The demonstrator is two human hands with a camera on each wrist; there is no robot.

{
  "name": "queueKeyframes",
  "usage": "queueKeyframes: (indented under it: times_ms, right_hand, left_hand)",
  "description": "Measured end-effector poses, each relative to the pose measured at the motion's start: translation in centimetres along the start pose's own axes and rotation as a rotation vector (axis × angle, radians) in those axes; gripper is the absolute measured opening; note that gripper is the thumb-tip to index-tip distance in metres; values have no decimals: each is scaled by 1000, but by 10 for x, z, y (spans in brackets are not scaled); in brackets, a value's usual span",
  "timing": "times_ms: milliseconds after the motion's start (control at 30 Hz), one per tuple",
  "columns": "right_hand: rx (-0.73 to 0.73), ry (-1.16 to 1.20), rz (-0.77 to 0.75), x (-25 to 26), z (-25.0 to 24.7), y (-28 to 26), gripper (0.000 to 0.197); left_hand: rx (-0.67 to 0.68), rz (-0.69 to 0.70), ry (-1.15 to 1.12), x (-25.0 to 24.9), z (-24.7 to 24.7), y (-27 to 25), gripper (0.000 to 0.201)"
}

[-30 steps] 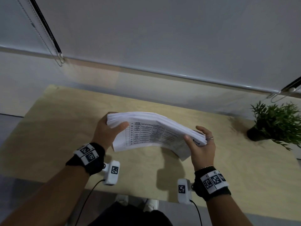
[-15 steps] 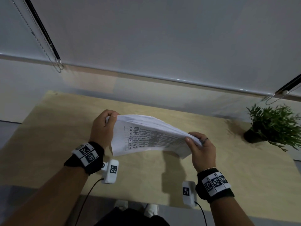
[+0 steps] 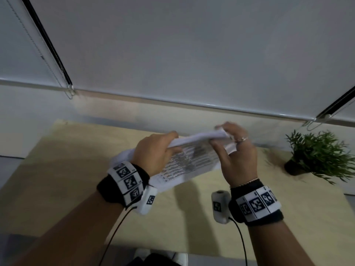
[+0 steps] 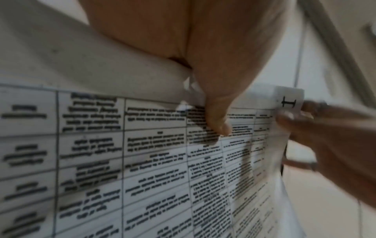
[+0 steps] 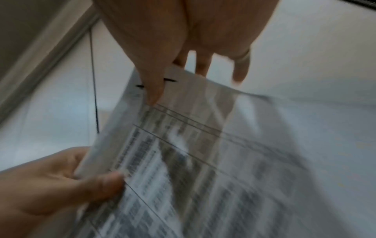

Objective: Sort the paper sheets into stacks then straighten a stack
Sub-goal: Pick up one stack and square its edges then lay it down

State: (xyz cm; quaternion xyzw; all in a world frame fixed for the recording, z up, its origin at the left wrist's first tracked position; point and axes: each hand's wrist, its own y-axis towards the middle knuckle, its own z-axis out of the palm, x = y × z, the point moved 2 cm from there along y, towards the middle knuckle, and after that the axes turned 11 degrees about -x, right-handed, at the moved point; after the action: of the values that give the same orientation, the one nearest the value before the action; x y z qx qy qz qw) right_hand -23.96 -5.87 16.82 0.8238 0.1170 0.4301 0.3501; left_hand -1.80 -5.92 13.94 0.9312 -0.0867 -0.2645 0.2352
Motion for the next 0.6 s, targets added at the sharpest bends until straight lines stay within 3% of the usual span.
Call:
queueKeyframes:
  times_ms: [67,133,167,233,300,367,467,600]
  right_hand:
    - [-175,-164,92,-19,-3,-6,84]
    - [-220,-93,309,-36,0,-15,108]
    - [-169,109,427,-43,5,-19,103]
    - [31,503,619,-44,17,-22,66]
    - [111,528,668,-35,22,-22,26]
    - [29,449,587,-27,19,-23,9]
    - [-69,340,461,-27,17,-34,7]
    - [34,224,477,-31,23,-56,37]
  left_hand:
    - [-67,-177,-273,13,-12,3,29]
    - [-77,-396,-547,29,-18,4,16]
    - [-71,-448,-640,34,-19,3,12]
    - [-49,-499,-759,40,-15,-1,17]
    - [-92,-548,-777,41,-8,-7,21]
    - [-212,-571,-778,38,-4,-15,17]
    - [-329,-558,-731,35,1,-30,17]
    - [-182,-578,-695,47,24,-54,32]
